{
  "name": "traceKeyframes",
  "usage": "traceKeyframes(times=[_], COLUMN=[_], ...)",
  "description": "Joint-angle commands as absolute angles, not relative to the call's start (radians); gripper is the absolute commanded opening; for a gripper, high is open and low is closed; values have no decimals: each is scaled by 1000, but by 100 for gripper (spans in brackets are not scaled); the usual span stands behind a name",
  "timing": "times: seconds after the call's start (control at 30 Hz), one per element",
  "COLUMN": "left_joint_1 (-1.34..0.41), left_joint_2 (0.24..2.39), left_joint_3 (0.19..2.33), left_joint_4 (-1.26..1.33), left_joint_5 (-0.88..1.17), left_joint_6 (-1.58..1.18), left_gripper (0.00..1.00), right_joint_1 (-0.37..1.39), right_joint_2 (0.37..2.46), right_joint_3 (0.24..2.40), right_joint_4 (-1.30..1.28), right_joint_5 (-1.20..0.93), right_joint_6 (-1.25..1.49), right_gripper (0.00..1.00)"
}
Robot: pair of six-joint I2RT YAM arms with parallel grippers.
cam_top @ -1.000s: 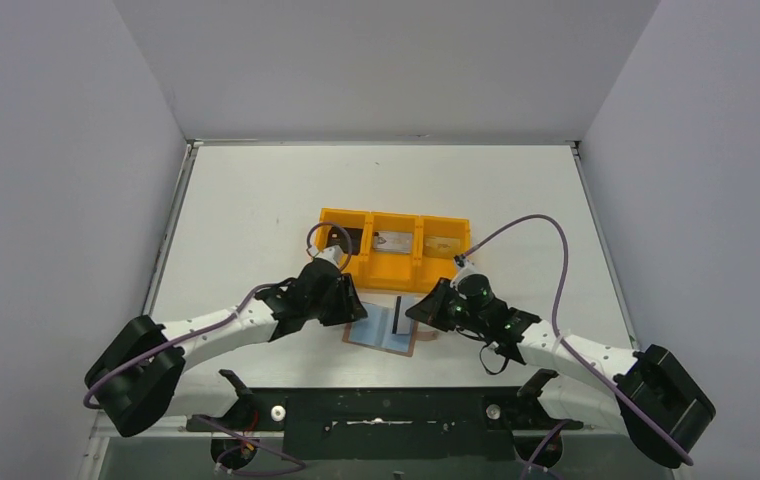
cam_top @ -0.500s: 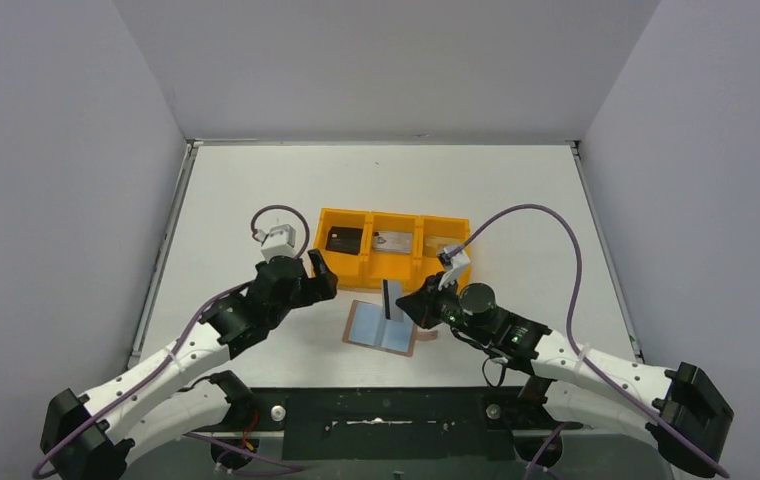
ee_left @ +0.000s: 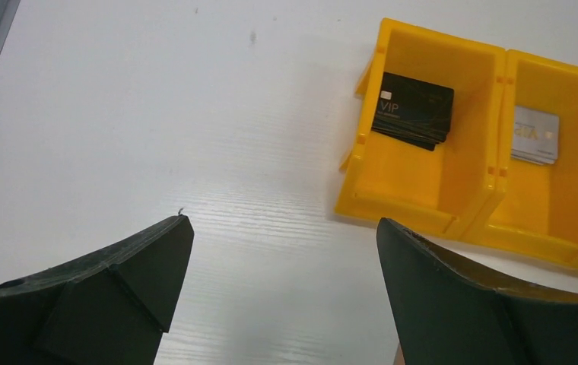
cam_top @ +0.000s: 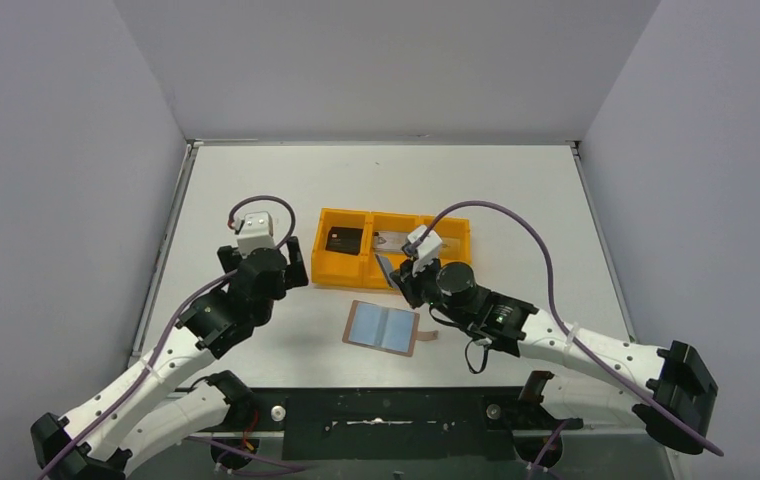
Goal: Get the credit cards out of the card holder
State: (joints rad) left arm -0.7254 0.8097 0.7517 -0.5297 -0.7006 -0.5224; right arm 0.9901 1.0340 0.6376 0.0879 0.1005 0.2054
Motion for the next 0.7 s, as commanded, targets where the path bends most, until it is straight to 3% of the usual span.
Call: traceKeyframes(times=[0.0,0.23,0.67], left_joint_1=[-654,-459,-443], left_joint_2=[818,836,813], left_joint_3=[738,733,730], left_joint_4=[-515,-458,-441], left_joint_5=[-674,-499,-527], left_joint_6=[-494,-473,-460], left_gripper=[94,95,95], right_joint_1=[999,997,955], right_joint_2=[1098,1240,1518], right_joint_3=[779,940,1139], right_joint_4=[11,-102,-235], right_joint_5=[226,305,319], right_joint_6=[10,-169,-357], right_gripper=[0,0,0])
